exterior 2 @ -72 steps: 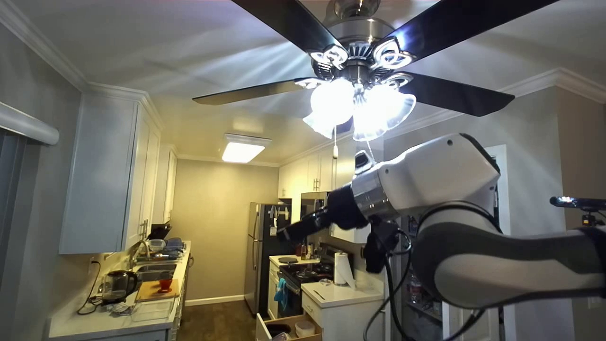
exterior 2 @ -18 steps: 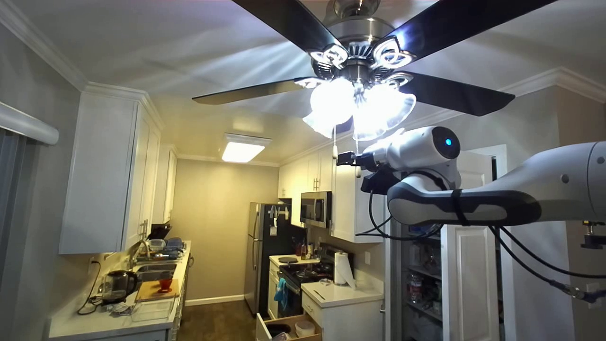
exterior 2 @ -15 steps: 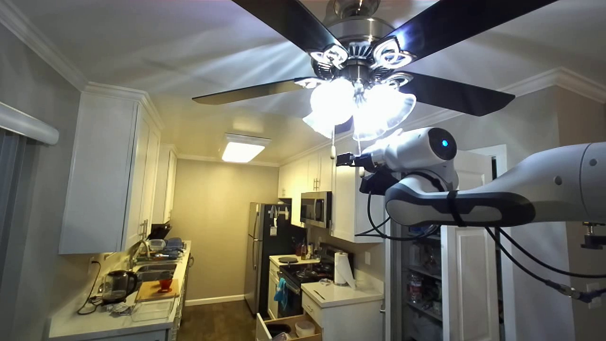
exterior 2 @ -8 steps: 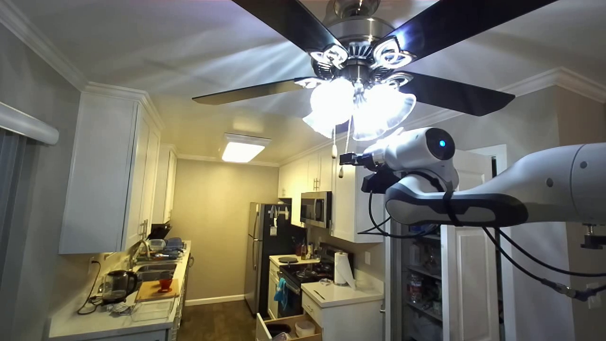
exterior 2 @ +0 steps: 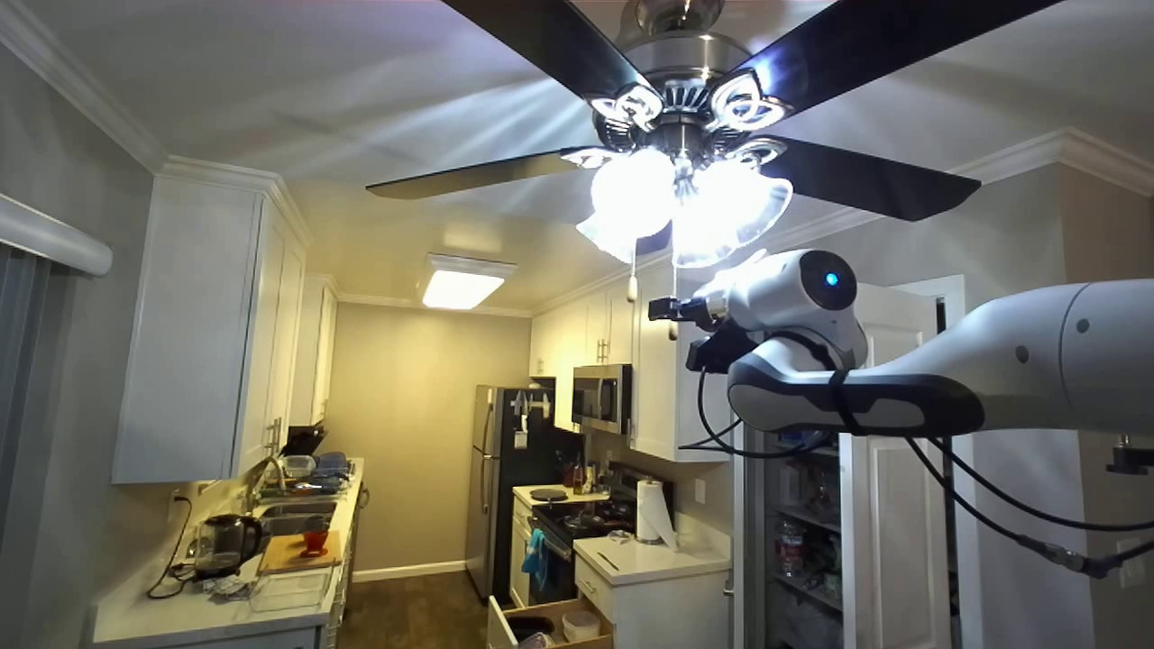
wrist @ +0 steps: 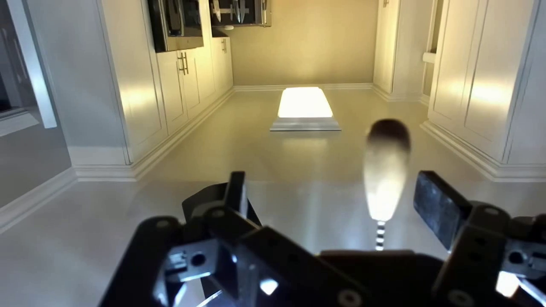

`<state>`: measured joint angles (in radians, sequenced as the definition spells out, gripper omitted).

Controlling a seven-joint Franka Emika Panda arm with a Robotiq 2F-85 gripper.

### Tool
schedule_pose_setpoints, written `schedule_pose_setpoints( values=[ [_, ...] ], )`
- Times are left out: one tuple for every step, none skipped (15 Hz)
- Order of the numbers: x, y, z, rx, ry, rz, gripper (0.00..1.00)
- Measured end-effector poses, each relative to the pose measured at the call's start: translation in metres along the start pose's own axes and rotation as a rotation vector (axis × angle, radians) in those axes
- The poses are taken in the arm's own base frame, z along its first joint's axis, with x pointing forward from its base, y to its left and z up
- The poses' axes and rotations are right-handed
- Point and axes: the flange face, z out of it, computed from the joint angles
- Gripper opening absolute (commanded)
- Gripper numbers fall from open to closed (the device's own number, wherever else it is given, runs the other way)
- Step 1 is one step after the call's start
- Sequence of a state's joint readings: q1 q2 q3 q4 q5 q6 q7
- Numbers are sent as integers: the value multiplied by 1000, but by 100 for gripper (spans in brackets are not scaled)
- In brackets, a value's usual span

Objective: Push down the toggle to switch off the light

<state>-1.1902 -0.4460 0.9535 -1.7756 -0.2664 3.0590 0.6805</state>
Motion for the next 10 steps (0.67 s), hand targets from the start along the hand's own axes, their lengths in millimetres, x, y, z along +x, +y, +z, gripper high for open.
schedule_pose_setpoints(
  values=[
    [-1, 1, 1, -4, -2, 2, 100],
    [-2, 2, 3, -8, -4, 3, 100],
    [-3, 2, 4, -11, -7, 4, 100],
    [-4, 1, 5, -14, -12, 4, 100],
    [-5, 1, 5, -17, -20, 3, 100],
    [-7, 0, 6, -22, -30, 2, 100],
    [-8, 0, 7, -26, -38, 1, 100],
    [-9, -1, 8, -28, -44, 0, 100],
    [-10, -1, 8, -30, -48, 0, 100],
    [-11, -1, 8, -32, -51, 0, 100]
  ],
)
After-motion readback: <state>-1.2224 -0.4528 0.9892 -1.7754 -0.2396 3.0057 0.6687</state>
